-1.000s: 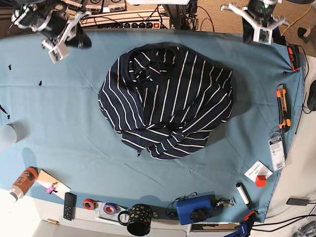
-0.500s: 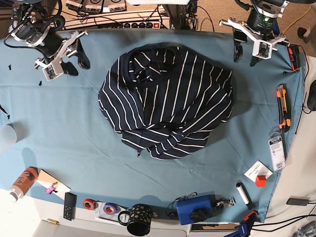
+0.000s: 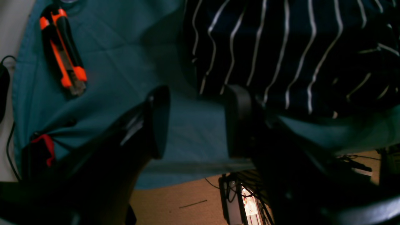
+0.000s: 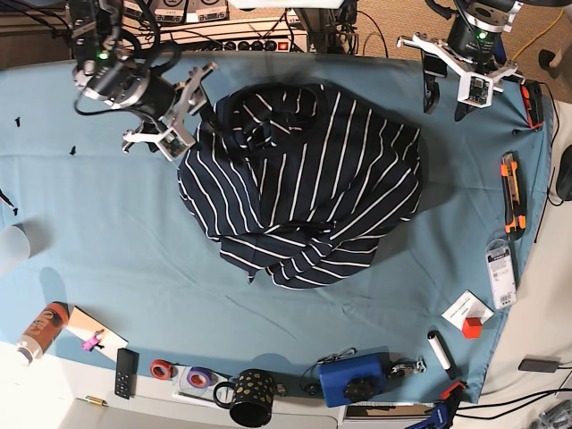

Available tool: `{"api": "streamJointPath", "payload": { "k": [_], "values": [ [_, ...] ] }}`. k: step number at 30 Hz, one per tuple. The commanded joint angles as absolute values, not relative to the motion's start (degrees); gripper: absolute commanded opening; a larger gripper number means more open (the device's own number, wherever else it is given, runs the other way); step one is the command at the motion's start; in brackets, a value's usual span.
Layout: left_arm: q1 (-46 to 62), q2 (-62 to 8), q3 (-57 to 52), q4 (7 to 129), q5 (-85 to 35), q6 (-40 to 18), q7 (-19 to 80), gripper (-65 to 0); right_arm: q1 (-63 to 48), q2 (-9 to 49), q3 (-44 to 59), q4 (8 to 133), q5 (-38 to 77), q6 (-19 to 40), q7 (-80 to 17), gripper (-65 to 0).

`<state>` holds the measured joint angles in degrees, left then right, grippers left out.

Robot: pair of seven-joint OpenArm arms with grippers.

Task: Layout the t-shirt on the table in an organized manner, then fold the t-shirt properly
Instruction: 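Move both grippers down toward the crumpled striped shirt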

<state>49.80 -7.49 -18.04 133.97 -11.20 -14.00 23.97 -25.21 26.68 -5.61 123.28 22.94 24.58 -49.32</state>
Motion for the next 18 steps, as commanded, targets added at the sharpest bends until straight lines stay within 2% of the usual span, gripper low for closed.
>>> {"api": "streamJointPath", "payload": {
  "k": [1,4,10,18],
  "values": [
    [50.3,-7.6,-18.2,135.0,-11.6,-14.0,22.6,-36.0,-24.7,27.3,-6.8,124.0,22.7,24.4,-48.0,-38.4],
    [50.3,-7.6,-18.2,135.0,-11.6,-14.0,22.6,-36.0,-23.9,27.2,-11.2,124.0,19.3,23.4,-47.8,-38.4],
    [50.3,-7.6,-18.2,135.0,-11.6,-14.0,22.6,-36.0,-23.6,27.1,-16.4,123.3,10.4,17.6,-45.5,-38.4],
    [50.3,-7.6,-18.2,135.0,-11.6,-14.0,22.5,-36.0,-21.7,24.0,-16.6,116.3,10.5,17.4,-45.5,-38.5]
  ]
}}
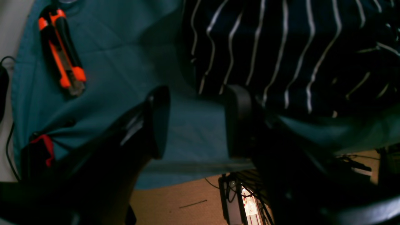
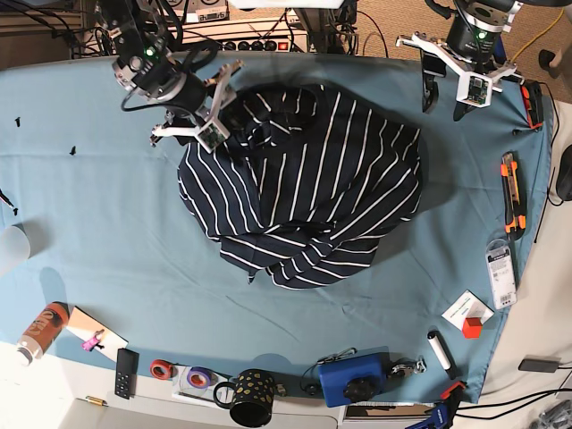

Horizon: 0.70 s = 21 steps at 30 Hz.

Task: Layout the t-shirt on the table in an organized manner, then fold the t-shirt properly
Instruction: 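Move both grippers down toward the crumpled striped shirt, then grasp the shirt edge with the right gripper and drag it outward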

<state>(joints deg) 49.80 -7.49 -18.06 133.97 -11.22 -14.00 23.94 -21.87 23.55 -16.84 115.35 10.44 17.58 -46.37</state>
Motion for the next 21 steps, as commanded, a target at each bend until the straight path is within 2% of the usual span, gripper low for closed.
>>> {"api": "streamJointPath", "payload": {
  "k": [1,3,4,7,8,14,18,21],
  "values": [
    [50.3,-7.6,-18.2,135.0,-11.6,-14.0,22.5,-36.0,-21.3,23.6,-16.6,115.4,10.5,17.4,-45.5,-38.5],
    [50.3,-7.6,-18.2,135.0,-11.6,-14.0,22.5,-36.0,-20.9,23.0,-16.6,114.4,10.5,17.4,-45.3,-41.2],
    [50.3,-7.6,-18.2,135.0,-11.6,-14.0,22.5,-36.0,-20.8,22.7,-16.6,114.4,10.5,17.3,-45.2,-44.8],
    [50.3,-7.6,-18.2,135.0,-11.6,-14.0,22.5,-36.0,-20.8,22.3,-16.6,114.4,10.5,17.3,-44.9,-62.1],
    [50.3,-7.6,-18.2,135.0,-11.6,-14.0,22.5,-36.0,-20.8,22.4,-16.5,114.5,10.5,17.3,-44.9,-65.0],
    [50.3,-7.6,-18.2,135.0,-11.6,-14.0,22.5,-36.0,-20.8,22.4,-16.4,123.0,10.2,15.9,-44.9,-65.0],
    [49.9,-7.6,-18.2,135.0,-11.6,-14.0,22.5,-36.0,-19.3,22.4,-16.4,131.5,5.4,13.6,-44.6,-65.0],
    [49.3,-7.6,-18.2,135.0,-11.6,-14.0,22.5,-36.0,-16.5,22.4,-16.4,133.2,2.2,11.2,-43.6,-65.0]
  ]
}}
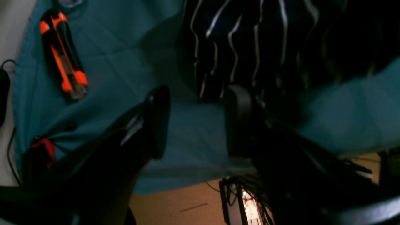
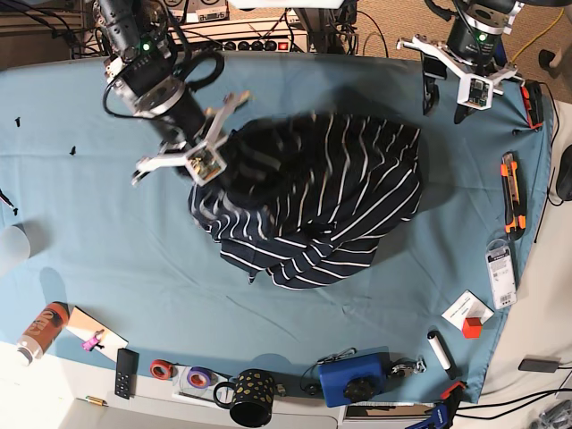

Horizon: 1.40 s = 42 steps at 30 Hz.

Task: Layout the t-shirt on the table in an organized manner, then fold the t-shirt properly
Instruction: 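Grasp the shirt edge with the right gripper and drag it outward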

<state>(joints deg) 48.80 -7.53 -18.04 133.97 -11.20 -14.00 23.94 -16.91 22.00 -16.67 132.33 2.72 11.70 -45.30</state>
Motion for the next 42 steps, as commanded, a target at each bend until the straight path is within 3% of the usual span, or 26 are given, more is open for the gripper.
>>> {"api": "streamJointPath", "payload": {
  "k": [1,8,18,22,24,26,28,34,37,42],
  "values": [
    [49.3,-7.6,-18.2,135.0,-11.6,-14.0,22.5,-36.0,-15.4,22.4,-16.4,133.0,1.1,10.6,-43.2,-65.0],
    [49.4,-7.6,-18.2,135.0,-11.6,-14.0,22.5,-36.0,-5.1,22.4,-11.4,125.6,-3.0,7.9,-39.9,-65.0],
    [49.3,-7.6,-18.2,135.0,-11.6,-14.1,22.5,-36.0,16.6,22.4,-1.5,91.6,5.7,10.1,-39.2,-65.0],
    [49.3,-7.6,-18.2,135.0,-11.6,-17.5,22.5,-36.0,21.5,22.4,-1.4,84.3,6.5,11.3,-45.6,-65.0],
    [49.3,-7.6,-18.2,135.0,-11.6,-19.6,22.5,-36.0,22.3,22.4,-1.4,83.9,7.0,14.9,-50.0,-62.1],
    [49.3,-7.7,-18.1,135.0,-11.6,-21.1,22.1,-35.9,22.6,22.4,-1.4,83.9,8.7,16.3,-53.1,-48.2],
    [49.0,-7.7,-18.1,135.0,-11.6,-22.3,21.0,-35.9,23.1,22.6,-1.4,83.9,9.6,16.1,-54.5,-40.4],
    [43.8,-7.7,-18.1,135.0,-11.3,-24.2,21.0,-36.0,24.1,22.5,0.5,86.7,14.5,15.7,-56.7,-40.4],
    [40.6,-7.7,-17.7,135.0,-14.1,-26.7,21.0,-36.0,24.1,22.5,5.0,90.9,18.8,16.4,-56.8,-40.4],
    [35.4,-7.7,-10.9,135.0,-14.5,-25.5,21.0,-36.0,23.9,22.5,14.4,94.2,22.3,19.3,-58.4,-40.4]
  ]
}}
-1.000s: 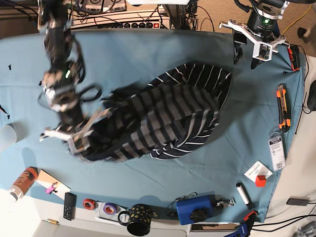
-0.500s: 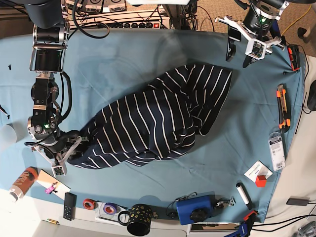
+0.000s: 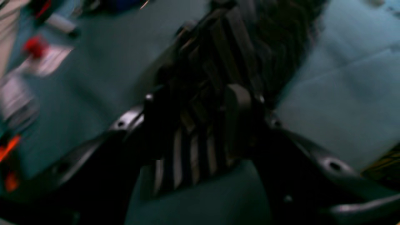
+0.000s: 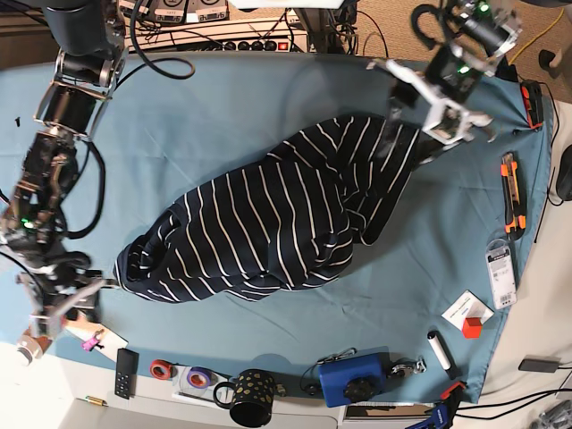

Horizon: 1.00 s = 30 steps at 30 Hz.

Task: Layout the t-shirt on the table in an organized manner, then fold the t-shirt properly
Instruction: 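Grasp the shirt edge with the right gripper and drag it outward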

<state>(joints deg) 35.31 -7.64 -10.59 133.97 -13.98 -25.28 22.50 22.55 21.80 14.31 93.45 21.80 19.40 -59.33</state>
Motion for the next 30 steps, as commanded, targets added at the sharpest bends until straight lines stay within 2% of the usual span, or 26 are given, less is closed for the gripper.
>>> {"api": "streamJointPath", "payload": {
  "k": [1,5,12,19,24,26,30],
  "values": [
    [34.3,-7.7,-8.9,134.0,-13.7,-24.8,21.0,-36.0,23.5,22.6,16.2,94.2,23.2,19.8,-58.4,-40.4],
    [28.6,-7.6,-0.8,127.2,-9.2,-22.3,20.9,-36.0,19.6,22.6,22.8,94.2,26.2,21.9,-58.8,-40.4],
    [18.7,-7.6,7.6,118.4,-2.3,-13.0,21.3,-35.9,10.9,22.6,32.1,94.2,34.2,27.8,-62.0,-40.4],
    [11.5,-6.3,8.2,109.0,-4.7,-13.3,22.2,-35.9,5.0,22.5,39.4,94.2,41.9,33.7,-67.2,-40.4],
    [7.6,-4.6,8.5,104.9,-10.5,-16.6,23.6,-36.1,2.3,22.5,41.8,94.2,44.3,34.8,-67.8,-40.4],
    [6.3,-3.6,8.5,104.8,-10.6,-15.0,23.6,-42.0,1.5,22.5,41.8,94.2,44.3,34.7,-67.8,-40.4],
    [1.2,-2.0,8.5,104.8,-10.8,-12.2,25.7,-65.0,0.3,22.5,41.8,94.2,44.4,34.8,-68.3,-40.4]
  ]
}}
